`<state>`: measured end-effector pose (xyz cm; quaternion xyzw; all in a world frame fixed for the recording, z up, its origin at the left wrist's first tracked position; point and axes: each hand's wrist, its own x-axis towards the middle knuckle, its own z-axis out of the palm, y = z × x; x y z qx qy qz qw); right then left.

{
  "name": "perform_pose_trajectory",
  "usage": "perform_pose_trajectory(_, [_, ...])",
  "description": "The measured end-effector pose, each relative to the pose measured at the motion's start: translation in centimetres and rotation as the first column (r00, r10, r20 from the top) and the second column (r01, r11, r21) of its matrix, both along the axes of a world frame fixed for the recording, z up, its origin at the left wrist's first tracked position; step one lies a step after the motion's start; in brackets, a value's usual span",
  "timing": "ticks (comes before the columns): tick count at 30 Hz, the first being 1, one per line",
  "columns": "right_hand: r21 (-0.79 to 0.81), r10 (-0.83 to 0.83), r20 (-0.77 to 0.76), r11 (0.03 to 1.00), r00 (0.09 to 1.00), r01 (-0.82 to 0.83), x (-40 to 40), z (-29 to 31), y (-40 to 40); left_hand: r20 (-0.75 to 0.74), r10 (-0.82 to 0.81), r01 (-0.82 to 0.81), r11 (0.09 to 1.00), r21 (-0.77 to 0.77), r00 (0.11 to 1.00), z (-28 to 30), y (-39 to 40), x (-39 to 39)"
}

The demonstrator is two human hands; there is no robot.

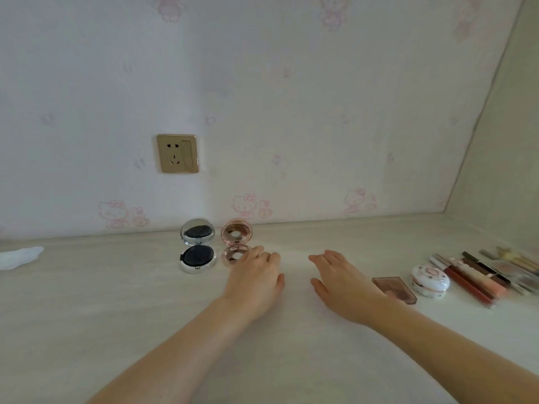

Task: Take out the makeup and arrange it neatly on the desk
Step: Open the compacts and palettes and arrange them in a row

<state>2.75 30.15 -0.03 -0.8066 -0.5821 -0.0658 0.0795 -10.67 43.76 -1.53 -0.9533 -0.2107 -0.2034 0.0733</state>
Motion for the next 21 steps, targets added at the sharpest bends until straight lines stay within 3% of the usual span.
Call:
perform_pose_trajectory(5, [0.015, -0.060, 0.024, 0.998, 0.998, 0.060, 2.4, 1.0, -5.5, -0.029, -0.213, 0.215, 0.975, 0.050, 0.977, -0.3, -4.1, 3.5])
perform_pose_trajectory(9, [0.058, -0.106, 0.000, 0.993, 0.994, 0.106, 4.8, 1.0, -9.4, 0.032, -0.318, 0.316, 0.947, 0.055, 0.948, -0.7, -7.2, 6.7])
perform_pose_trajectory(15, [0.068, -0.217, 0.018, 0.974, 0.976, 0.215, 9.4, 0.9, -13.5, 0.051, -0.370, 0.373, 0.915, -0.151, 0.928, -0.8, -11.1, 11.6])
perform_pose_trajectory(21, [0.077, -0.332, -0.172, 0.934, 0.927, 0.349, 12.3, 0.2, -14.6, 0.035, -0.372, 0.368, 0.893, -0.261, 0.928, -0.2, -12.6, 15.5])
